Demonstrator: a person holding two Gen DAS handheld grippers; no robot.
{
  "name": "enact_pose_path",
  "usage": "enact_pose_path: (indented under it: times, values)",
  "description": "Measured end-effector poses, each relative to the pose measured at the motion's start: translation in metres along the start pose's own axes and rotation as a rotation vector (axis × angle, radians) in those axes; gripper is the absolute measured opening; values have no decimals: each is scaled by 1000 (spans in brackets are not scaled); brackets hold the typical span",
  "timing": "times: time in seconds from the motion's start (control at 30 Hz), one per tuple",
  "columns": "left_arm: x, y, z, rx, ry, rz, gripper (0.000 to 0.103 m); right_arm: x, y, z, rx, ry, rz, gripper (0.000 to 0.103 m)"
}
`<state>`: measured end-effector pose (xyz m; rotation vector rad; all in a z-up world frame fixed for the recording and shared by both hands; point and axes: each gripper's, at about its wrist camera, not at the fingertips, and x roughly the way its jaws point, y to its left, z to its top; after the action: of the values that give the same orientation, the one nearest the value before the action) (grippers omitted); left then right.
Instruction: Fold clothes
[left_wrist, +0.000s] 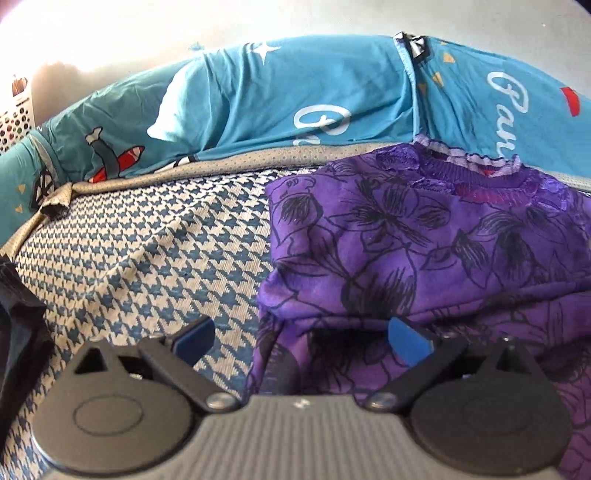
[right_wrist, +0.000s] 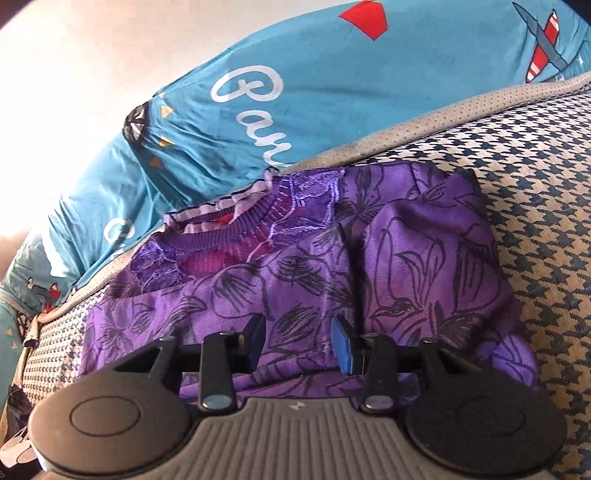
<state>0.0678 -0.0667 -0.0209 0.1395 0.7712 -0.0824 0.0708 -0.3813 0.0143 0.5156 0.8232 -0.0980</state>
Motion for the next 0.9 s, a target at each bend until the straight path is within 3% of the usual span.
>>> enact_pose_path:
  times: [0.27, 0.43, 0.6, 0.77, 0.9]
  values:
    - [-77, 4, -58, -34, -42, -15, 101, -11, 9, -13, 14, -2, 29, 39]
    - [-112, 7, -84, -59, -34, -25, 101, -23, 12, -23, -15, -30, -14, 39]
    - [-133, 2, -100, -26, -35, -33, 102, -44, 21, -35, -124, -81, -83, 40]
    - [-145, -6, -112, -7, -33, -57, 102, -69, 16, -51, -119, -85, -31, 48]
    - [-153, -12, -118, 15, -40, -59, 102, -77, 13, -62, -129, -77, -65, 48]
